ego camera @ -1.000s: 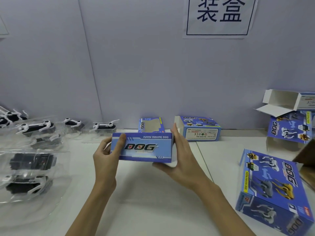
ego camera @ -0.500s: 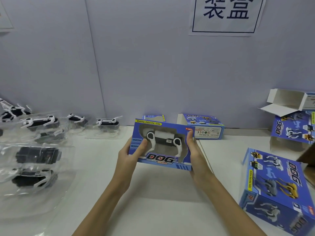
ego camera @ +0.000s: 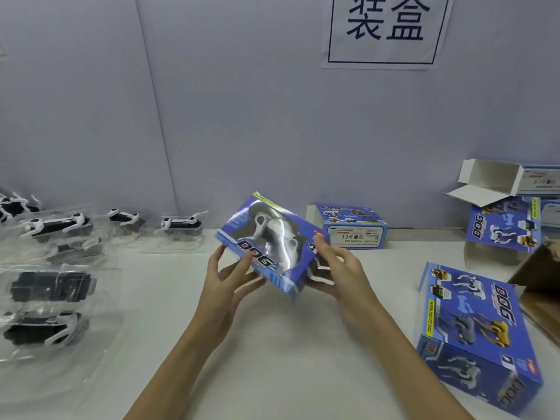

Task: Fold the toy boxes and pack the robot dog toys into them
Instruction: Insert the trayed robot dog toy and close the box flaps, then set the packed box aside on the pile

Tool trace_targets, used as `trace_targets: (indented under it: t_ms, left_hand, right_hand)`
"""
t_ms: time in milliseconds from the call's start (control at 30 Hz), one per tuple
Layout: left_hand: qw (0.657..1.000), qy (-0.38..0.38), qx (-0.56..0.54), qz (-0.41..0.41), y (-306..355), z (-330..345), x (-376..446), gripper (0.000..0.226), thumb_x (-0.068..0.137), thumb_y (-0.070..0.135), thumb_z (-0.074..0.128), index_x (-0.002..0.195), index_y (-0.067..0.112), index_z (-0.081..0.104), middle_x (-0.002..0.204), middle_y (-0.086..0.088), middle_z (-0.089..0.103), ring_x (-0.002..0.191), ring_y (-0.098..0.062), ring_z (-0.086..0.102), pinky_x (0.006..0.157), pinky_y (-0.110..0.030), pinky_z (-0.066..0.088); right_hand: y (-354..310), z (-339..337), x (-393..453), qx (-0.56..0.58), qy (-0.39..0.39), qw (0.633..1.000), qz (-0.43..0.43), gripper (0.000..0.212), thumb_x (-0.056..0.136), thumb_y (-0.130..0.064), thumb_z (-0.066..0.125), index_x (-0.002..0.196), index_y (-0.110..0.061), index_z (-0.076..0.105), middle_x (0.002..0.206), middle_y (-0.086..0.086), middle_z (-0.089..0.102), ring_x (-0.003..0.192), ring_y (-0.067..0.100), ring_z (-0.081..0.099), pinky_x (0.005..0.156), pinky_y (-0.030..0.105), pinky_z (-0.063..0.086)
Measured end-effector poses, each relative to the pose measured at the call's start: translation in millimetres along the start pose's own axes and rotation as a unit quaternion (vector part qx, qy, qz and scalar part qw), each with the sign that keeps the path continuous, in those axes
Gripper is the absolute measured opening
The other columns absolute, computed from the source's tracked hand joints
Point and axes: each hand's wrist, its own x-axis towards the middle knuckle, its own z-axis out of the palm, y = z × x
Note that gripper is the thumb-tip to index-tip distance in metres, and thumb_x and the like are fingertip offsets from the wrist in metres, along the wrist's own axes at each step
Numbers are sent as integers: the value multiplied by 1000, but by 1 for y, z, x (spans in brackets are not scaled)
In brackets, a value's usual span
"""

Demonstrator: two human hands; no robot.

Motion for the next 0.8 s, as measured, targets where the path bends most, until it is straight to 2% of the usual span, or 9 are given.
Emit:
trace_targets:
  t_ms: [133, 233, 333, 433, 533, 600, 700, 733, 800]
  left_hand:
    - [999, 6, 22, 36, -1, -9, 6, 67, 86, 32, 76, 149, 30, 53, 120, -9, 76, 94, -28, 76, 75, -29, 61]
    - [998, -7, 41, 54, 0, -14, 9, 59, 89, 38, 70, 146, 32, 57, 126, -4, 74, 97, -25, 74, 86, -38, 55]
    - [999, 10, 14, 42, 1, -10, 8, 62, 88, 55, 60, 143, 27, 58, 128, -4, 72, 95, -26, 73, 87, -45, 54]
    - [1000, 28, 10, 5, 5, -11, 7, 62, 92, 65, 51, 134, 21, 66, 123, -7, 74, 98, -29, 72, 86, -48, 54]
    - [999, 26, 19, -12, 4, -13, 6, 62, 95, 63, 48, 125, 14, 71, 114, -11, 74, 90, -31, 68, 85, -48, 52]
    - [999, 21, 25, -11, 3, -12, 5, 64, 96, 62, 45, 122, 10, 72, 111, -13, 72, 88, -32, 66, 83, -48, 50]
    - [999, 11, 39, -10, 0, -10, 5, 67, 97, 62, 43, 120, 7, 73, 109, -16, 72, 87, -33, 64, 82, -49, 49]
    - [999, 5, 44, -11, -1, -10, 5, 68, 97, 62, 43, 119, 6, 73, 108, -16, 72, 87, -34, 64, 81, -49, 49]
    - [998, -5, 56, -14, -2, -10, 5, 68, 98, 62, 42, 117, 6, 75, 107, -17, 72, 85, -33, 64, 80, -49, 49]
  right_hand:
    - [-10, -13, -6, -152, -121, 979, 67, 71, 87, -69, 68, 104, 0, 75, 89, 15, 76, 78, 31, 75, 70, 39, 64]
    - [-14, -18, -9, -201, -166, 963, 64, 78, 80, -76, 68, 101, -2, 77, 88, 19, 77, 74, 29, 74, 65, 33, 60]
    - [-25, -26, -8, -108, -120, 986, 38, 74, 79, -76, 69, 92, -4, 79, 84, 22, 75, 68, 29, 71, 62, 32, 58]
    - [-43, -38, -8, 105, -153, 982, 22, 66, 81, -73, 68, 91, -9, 80, 86, 16, 72, 70, 25, 67, 60, 28, 54]
    - [-63, -61, -15, 338, -269, 902, -11, 65, 99, -62, 46, 113, -3, 67, 83, 15, 63, 64, 22, 59, 54, 27, 47]
    - [-77, -71, -27, 406, -356, 839, -65, 42, 104, -34, 32, 120, -1, 52, 83, 14, 55, 64, 20, 49, 59, 28, 43]
    - [-99, -84, -49, 420, -369, 801, -213, 43, 95, -9, 43, 135, 2, 51, 86, 3, 55, 65, 13, 47, 66, 25, 41]
    - [-107, -90, -55, 437, -380, 780, -237, 51, 94, -14, 49, 143, -2, 49, 83, -4, 56, 61, 8, 51, 67, 26, 44]
    - [-118, -104, -64, 485, -439, 721, -227, 63, 98, -44, 50, 150, -8, 45, 73, -10, 63, 54, 3, 59, 67, 30, 49]
